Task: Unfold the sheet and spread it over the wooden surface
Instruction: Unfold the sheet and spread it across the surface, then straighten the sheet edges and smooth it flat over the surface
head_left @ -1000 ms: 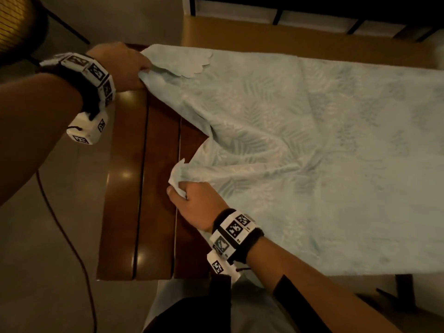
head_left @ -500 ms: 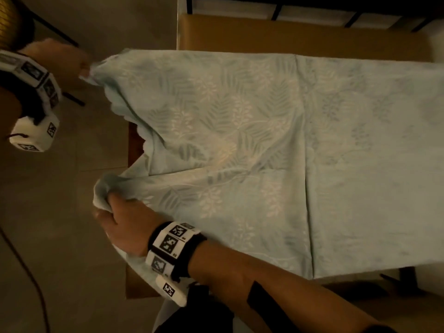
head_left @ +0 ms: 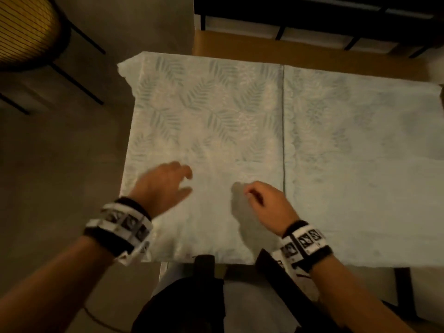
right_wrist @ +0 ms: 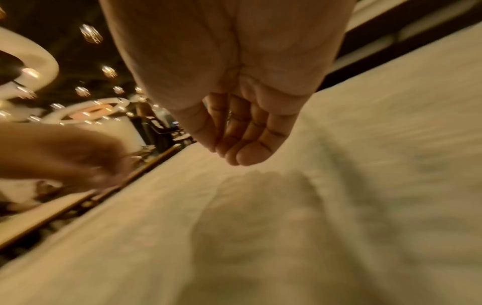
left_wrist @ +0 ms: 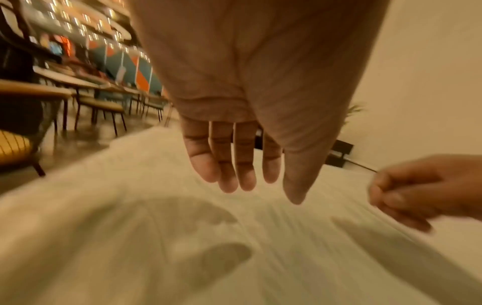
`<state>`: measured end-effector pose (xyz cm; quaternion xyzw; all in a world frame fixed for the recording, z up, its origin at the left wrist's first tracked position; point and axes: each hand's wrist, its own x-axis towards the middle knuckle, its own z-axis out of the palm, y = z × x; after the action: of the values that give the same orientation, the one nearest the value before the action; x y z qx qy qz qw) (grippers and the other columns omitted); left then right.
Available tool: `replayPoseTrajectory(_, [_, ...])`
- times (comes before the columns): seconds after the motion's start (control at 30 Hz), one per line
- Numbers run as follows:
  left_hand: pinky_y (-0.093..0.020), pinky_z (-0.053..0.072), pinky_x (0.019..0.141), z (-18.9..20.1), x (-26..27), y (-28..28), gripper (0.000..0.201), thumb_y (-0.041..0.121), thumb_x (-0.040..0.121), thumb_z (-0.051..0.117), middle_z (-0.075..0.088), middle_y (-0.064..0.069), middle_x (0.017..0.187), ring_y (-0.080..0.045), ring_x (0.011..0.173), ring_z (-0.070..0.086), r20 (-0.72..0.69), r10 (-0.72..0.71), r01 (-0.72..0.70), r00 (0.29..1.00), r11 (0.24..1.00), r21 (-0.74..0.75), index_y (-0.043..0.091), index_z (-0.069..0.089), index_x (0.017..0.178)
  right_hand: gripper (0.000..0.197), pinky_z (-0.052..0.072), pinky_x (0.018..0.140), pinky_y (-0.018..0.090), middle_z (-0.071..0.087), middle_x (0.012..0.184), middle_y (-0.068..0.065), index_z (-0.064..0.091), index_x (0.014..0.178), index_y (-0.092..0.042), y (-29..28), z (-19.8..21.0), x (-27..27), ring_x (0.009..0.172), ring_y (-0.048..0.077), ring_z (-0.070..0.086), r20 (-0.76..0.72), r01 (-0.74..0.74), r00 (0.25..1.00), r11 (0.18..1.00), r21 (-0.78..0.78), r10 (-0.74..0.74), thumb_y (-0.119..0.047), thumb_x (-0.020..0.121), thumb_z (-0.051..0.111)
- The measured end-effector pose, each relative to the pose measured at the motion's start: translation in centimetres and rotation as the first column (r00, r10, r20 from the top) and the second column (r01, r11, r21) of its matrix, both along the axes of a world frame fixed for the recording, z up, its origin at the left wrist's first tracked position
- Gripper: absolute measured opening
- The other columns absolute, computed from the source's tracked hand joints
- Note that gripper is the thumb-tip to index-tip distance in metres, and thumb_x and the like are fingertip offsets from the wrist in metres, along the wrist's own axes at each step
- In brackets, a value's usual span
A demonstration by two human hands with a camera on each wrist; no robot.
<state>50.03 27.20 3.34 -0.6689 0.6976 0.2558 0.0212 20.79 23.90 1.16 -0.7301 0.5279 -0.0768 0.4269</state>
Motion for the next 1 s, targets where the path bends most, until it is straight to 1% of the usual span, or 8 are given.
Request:
replayPoseTrajectory(0.07, [-0.037,0.049,0.089,-1.9,-4.7,4.3,0.048,0.051,0.079,0.066,0.058,0.003,0.115,-0.021,0.104,0.057,-0.01,-0.029,0.029,1.0,0.998,0.06,0.028,0.057,0.119,0.009,0.054,0.082,0.039,0.065,0.098,0.0,0.063,0.101,-0.022,-0.3,-0.8,-6.9,0.085,0.015,0.062,-0.15,0.094,0.983,0.994,-0.062,-0.102,-0.022,0.092,0.063])
replayPoseTrajectory(0.17, [-0.037,0.052,0.086,-4.8,-8.0,9.1,0.061,0.055,0.07,0.07,0.054,0.001,0.118,-0.023,0.102,0.053,0.034,-0.043,0.041,0.999,0.998,0.05,0.027,0.055,0.122,0.028,0.053,0.085,0.04,0.057,0.103,-0.002,0.058,0.109,-0.024,0.1,-2.1,-15.0,0.095,0.019,0.059,-0.309,0.115,0.942,0.991,-0.068,-0.13,-0.037,0.087,0.068])
replayPoseTrajectory(0.27, [-0.032,0.048,0.08,-6.5,-8.7,10.9,0.035,0.046,0.079,0.064,0.057,0.0,0.108,-0.021,0.089,0.054,-0.007,-0.02,0.019,1.0,0.985,-0.171,0.023,0.065,0.105,0.043,0.049,0.085,0.036,0.054,0.107,-0.005,0.055,0.117,-0.028,1.1,-3.3,-19.2,0.098,0.017,0.052,-0.329,0.046,0.942,0.997,-0.059,-0.063,-0.048,0.083,0.072])
replayPoseTrajectory(0.4, [-0.032,0.047,0.075,-7.5,-9.1,11.4,0.03,0.036,0.094,0.047,0.063,-0.001,0.093,-0.023,0.076,0.057,0.02,-0.051,0.054,0.999,0.964,-0.26,0.018,0.069,0.085,0.02,0.042,0.076,0.033,0.052,0.095,-0.01,0.058,0.094,-0.031,1.5,-4.6,-20.0,0.087,0.018,0.047,-0.247,-0.048,0.969,0.983,-0.176,0.004,-0.039,0.084,0.073])
replayPoseTrajectory(0.5, [-0.036,0.049,0.07,-7.3,-9.0,11.6,0.031,0.039,0.093,0.046,0.063,0.0,0.083,-0.025,0.071,0.058,0.009,0.022,-0.02,1.0,0.971,-0.24,0.018,0.067,0.082,0.024,0.041,0.074,0.034,0.05,0.086,-0.014,0.043,0.08,-0.042,1.2,-5.7,-20.1,0.08,0.019,0.049,-0.269,-0.136,0.96,0.97,-0.199,0.079,-0.039,0.088,0.066])
replayPoseTrajectory(0.7, [-0.035,0.05,0.064,-6.0,-9.0,12.6,0.027,0.042,0.086,0.05,0.062,0.002,0.079,-0.023,0.071,0.058,0.007,0.116,-0.112,0.993,0.976,-0.189,0.021,0.064,0.079,0.023,0.043,0.075,0.033,0.049,0.088,-0.014,0.047,0.079,-0.037,1.7,-6.6,-20.2,0.082,0.017,0.048,-0.329,-0.19,0.936,0.965,-0.182,0.123,-0.027,0.09,0.064])
replayPoseTrajectory(0.87, [-0.036,0.053,0.069,-5.7,-8.3,13.5,0.031,0.048,0.086,0.046,0.062,0.004,0.086,-0.023,0.077,0.06,0.018,0.175,-0.172,0.984,0.979,-0.109,0.024,0.066,0.089,0.016,0.046,0.076,0.033,0.051,0.091,-0.01,0.053,0.081,-0.03,1.4,-4.9,-19.6,0.084,0.016,0.047,-0.347,-0.211,0.923,0.972,-0.1,0.165,-0.039,0.09,0.063])
replayPoseTrajectory(1.0, [-0.034,0.05,0.075,-4.9,-5.5,15.8,0.021,0.039,0.086,0.066,0.059,0.004,0.098,-0.021,0.089,0.06,0.02,0.408,-0.405,0.913,0.909,-0.101,0.026,0.064,0.102,0.021,0.048,0.071,0.03,0.05,0.087,-0.013,0.049,0.08,-0.034,1.0,-3.6,-18.6,0.08,0.01,0.052,-0.341,-0.232,0.918,0.971,-0.047,0.203,-0.048,0.089,0.06])
